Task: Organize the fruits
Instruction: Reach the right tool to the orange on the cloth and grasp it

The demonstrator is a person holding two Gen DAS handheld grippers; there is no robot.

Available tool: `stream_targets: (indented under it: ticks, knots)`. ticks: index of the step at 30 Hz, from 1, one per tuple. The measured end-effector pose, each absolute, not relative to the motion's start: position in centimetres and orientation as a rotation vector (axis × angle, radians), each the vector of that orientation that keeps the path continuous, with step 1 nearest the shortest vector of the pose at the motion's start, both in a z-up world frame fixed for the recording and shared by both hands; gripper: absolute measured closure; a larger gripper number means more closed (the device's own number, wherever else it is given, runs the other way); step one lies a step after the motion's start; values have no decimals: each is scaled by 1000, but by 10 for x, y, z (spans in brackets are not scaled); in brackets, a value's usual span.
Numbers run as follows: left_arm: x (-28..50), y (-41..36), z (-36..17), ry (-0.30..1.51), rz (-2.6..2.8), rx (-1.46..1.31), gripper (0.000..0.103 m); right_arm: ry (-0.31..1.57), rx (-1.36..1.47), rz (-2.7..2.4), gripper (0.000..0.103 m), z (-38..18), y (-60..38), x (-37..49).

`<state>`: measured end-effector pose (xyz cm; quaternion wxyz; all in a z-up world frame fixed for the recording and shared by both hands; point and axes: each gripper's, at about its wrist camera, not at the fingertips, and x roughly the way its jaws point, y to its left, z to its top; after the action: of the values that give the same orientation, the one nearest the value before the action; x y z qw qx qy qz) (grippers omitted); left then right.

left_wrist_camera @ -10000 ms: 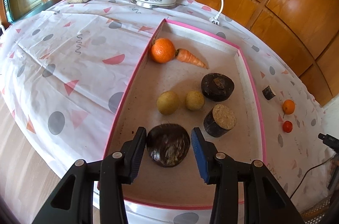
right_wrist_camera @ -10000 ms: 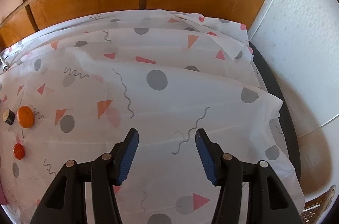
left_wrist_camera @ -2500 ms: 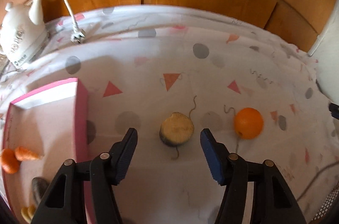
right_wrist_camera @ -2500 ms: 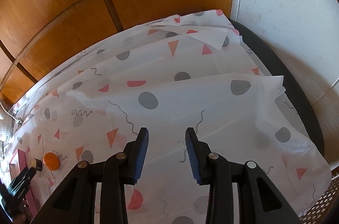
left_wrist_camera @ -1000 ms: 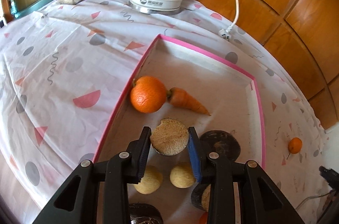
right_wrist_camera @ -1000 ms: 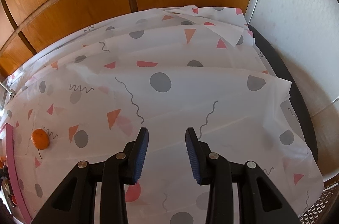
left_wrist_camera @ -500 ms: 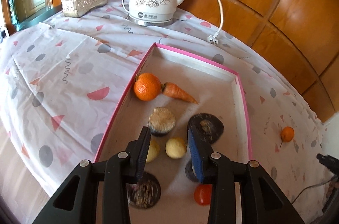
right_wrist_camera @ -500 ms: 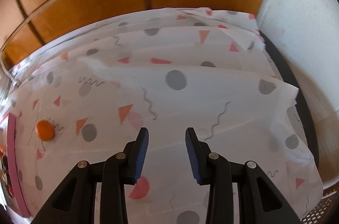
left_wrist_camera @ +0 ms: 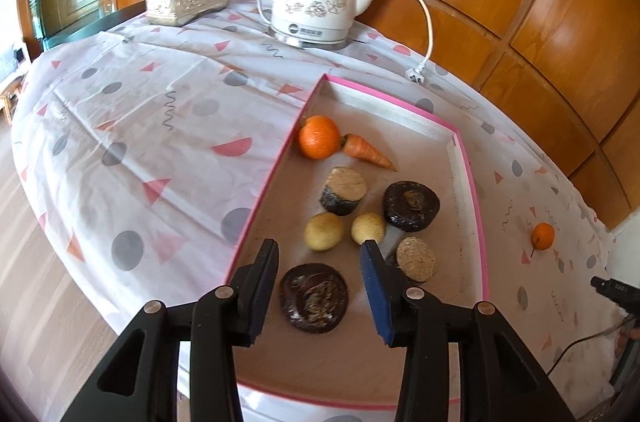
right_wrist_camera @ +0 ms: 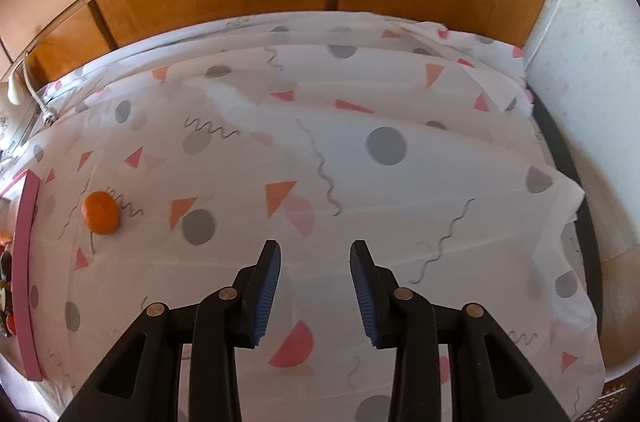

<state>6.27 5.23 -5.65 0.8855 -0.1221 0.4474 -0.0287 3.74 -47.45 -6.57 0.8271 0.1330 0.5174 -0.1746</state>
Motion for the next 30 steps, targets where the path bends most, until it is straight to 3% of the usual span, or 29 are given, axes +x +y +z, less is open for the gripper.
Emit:
stream_targets:
  ticks: [11, 13, 15, 30]
  knots:
    - [56, 76, -61, 921, -21, -292, 54, 1159, 241, -175, 67, -73, -419, 53]
    - [56, 79, -61, 920, -18, -302, 54, 1157, 258, -130, 60, -71, -405, 59]
    - [56, 81, -61, 917, -16, -311, 54, 1150, 265, -96, 47, -70, -392, 65]
    - [48, 113, -68, 929, 75, -429, 42, 1113, 320, -72, 47, -82, -341, 124]
